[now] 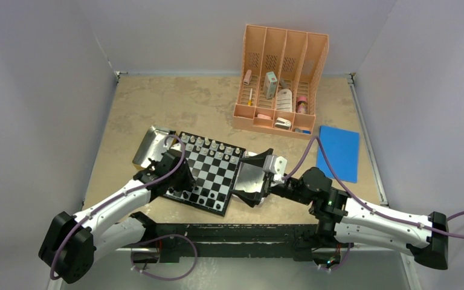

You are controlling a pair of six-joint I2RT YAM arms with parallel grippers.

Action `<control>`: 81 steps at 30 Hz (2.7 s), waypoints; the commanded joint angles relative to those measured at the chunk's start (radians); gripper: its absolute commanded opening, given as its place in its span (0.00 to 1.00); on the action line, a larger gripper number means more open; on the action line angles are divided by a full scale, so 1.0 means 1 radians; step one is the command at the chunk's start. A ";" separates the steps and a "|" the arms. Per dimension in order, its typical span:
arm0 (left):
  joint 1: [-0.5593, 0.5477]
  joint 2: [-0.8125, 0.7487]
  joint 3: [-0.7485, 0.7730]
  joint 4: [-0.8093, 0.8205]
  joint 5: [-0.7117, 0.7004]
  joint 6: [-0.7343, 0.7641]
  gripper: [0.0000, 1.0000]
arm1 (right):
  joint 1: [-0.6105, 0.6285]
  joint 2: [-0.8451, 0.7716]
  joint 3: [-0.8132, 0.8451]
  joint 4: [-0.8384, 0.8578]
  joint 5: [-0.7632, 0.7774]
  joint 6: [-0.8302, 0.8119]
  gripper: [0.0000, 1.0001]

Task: Set up the chess pieces on the board
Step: Place the chess piece on the chessboard, then pick up the chess piece from the chessboard.

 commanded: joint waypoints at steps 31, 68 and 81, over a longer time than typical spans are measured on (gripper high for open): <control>-0.029 -0.025 0.033 0.007 -0.038 0.005 0.18 | 0.003 0.011 0.041 0.049 -0.032 -0.017 0.99; 0.394 -0.115 0.392 -0.161 0.312 0.246 0.70 | 0.004 0.536 0.314 -0.146 0.291 0.610 0.68; 0.444 -0.340 0.476 -0.200 0.189 0.234 0.65 | 0.053 0.855 0.462 -0.173 0.368 0.611 0.34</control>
